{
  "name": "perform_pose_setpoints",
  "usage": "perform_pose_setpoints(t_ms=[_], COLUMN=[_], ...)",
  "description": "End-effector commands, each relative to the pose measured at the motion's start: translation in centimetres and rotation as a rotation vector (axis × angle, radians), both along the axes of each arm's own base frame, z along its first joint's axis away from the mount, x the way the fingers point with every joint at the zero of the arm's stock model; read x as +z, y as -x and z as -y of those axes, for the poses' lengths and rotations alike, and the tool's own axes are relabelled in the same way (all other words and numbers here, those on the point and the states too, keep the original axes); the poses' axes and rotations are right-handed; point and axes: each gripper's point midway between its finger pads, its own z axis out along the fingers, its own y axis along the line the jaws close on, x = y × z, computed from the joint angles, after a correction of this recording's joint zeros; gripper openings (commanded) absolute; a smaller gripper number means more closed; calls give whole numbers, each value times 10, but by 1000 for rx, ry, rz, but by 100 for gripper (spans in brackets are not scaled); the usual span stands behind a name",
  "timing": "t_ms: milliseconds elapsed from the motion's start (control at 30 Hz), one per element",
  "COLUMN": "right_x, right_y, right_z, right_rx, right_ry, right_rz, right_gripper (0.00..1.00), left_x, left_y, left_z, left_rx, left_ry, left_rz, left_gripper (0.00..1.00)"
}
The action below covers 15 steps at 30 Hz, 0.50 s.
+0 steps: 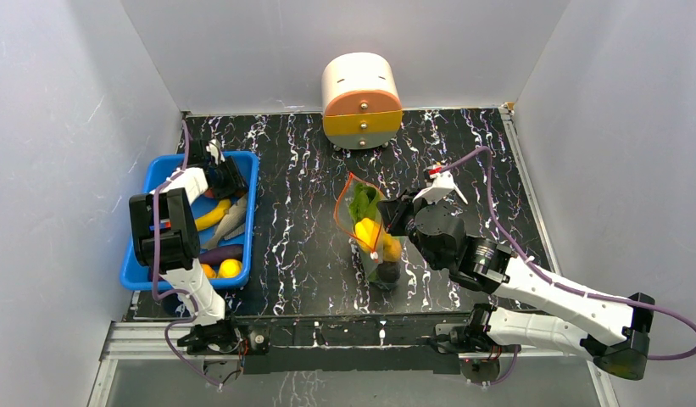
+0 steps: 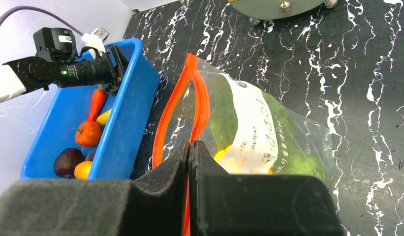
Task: Place the food in the zip-top bag and seal the zipper
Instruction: Pick up the fake fruit from the bin.
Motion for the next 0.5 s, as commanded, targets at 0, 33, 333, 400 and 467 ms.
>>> perform_pose_setpoints(t_ms=[0,33,333,400,467], right_x=[40,41,37,37,35], right_y=[-2,-1,-1,-1,-1], right_z=[-2,-2,-2,-3,-3], right_rx=[-7,-6,-7,-5,-1], right_ry=[-115,-116,-108,-104,-100], right_rz=[54,54,49,48,43], right_gripper=[0,0,0,0,0], left_x=[33,35,58,69,80], left_y=[-8,-7,9,12,16], left_z=[-12,-12,-15,-14,-15], left_rx=[18,23,110,123,136], left_ry=[-47,-50,-45,-42,-47], left_rz=[74,75,72,92,110], left_gripper=[36,36,32,32,32])
